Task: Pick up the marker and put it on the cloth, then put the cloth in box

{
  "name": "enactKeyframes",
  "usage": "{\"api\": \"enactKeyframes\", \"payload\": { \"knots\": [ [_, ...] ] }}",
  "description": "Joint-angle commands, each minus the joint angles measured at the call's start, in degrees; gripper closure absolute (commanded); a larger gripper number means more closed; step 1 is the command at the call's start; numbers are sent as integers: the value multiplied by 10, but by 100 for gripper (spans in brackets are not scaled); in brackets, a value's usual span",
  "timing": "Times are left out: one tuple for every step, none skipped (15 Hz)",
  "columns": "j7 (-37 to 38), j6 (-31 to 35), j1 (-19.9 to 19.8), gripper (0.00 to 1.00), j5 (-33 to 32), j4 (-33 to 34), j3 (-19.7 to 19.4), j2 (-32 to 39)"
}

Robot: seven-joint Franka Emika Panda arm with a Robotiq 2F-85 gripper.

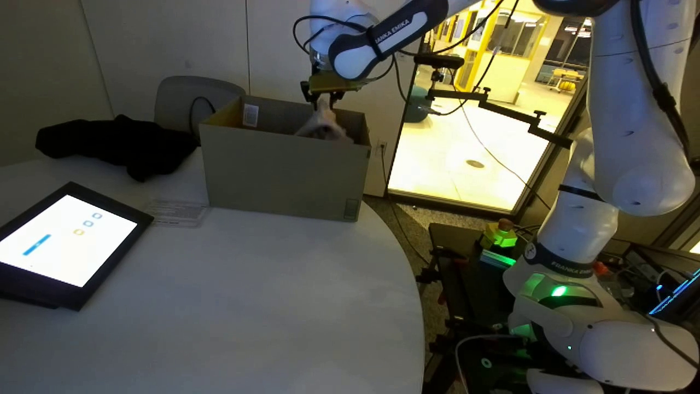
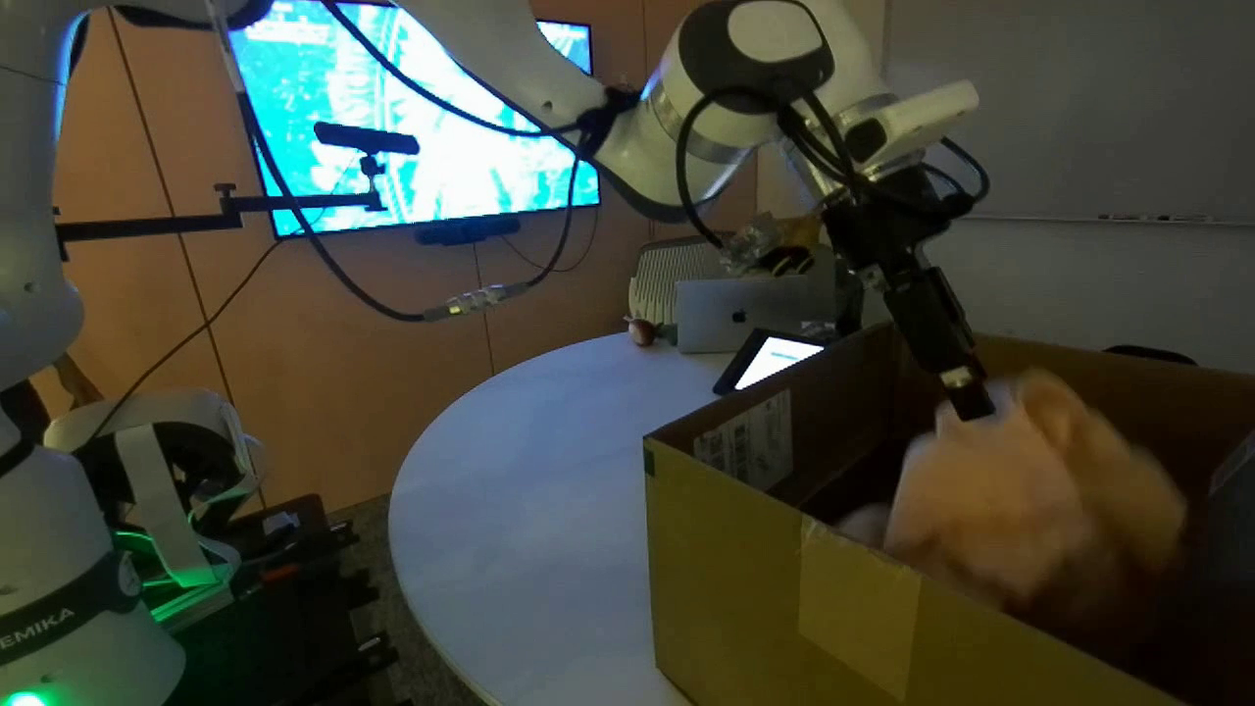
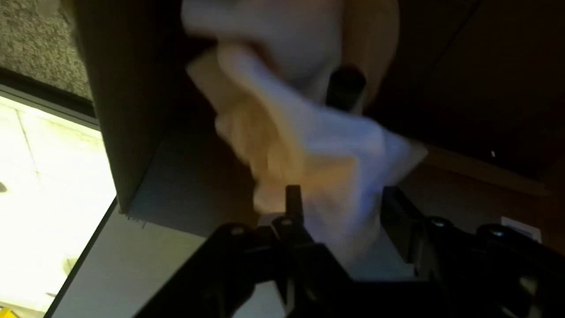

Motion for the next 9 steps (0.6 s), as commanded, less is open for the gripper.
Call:
{"api": "enactKeyframes", "payload": {
  "knots": [
    [-20, -38, 15, 19, 30, 67, -18, 53],
    [-27, -42, 16, 12, 34, 70, -18, 54],
    [-30, -51, 18, 5, 36, 74, -20, 56],
    [-30, -55, 24, 0, 32, 69, -23, 50],
    [-36, -59, 27, 0, 31, 65, -23, 43],
    [-51, -61, 28, 0, 34, 53, -19, 28],
    [-70, -61, 30, 0, 36, 39, -14, 11],
    [-93, -56, 34, 0, 35, 21, -9, -12],
    [-116, -54, 38, 0, 36, 9, -5, -30]
  ]
}}
